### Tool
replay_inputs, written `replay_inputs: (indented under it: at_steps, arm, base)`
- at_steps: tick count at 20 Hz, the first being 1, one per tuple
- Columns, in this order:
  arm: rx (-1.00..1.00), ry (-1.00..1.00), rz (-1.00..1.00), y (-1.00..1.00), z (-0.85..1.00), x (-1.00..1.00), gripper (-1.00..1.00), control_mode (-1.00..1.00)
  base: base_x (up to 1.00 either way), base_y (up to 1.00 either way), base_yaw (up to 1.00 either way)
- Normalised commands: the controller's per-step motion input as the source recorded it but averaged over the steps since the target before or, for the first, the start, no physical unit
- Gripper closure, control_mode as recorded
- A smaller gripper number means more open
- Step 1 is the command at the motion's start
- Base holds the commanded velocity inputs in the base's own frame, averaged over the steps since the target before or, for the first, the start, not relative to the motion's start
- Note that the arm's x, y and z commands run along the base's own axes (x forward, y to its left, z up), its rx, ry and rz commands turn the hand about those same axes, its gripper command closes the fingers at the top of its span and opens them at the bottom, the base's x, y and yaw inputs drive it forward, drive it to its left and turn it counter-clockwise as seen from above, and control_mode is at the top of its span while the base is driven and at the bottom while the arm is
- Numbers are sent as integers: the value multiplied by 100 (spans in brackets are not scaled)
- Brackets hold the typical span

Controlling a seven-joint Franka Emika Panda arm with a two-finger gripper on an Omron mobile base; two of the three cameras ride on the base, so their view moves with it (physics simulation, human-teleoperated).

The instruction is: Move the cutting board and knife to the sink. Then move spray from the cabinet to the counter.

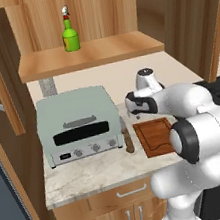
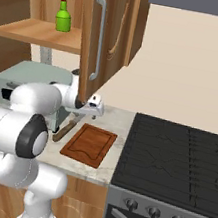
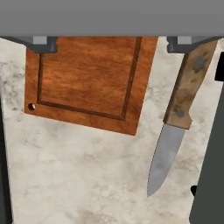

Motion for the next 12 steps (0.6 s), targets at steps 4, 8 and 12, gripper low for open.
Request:
replay_inputs:
  at_steps: [4,8,12]
  arm:
    - [3,0,0,-2,-29,34,-100,-100]
    - [5,3,0,0,-25,37,-100,-100]
    - [6,0,0,0,-23,31,-100,-100]
  base:
    - [0,0,0]
    - [0,0,0]
    - [0,0,0]
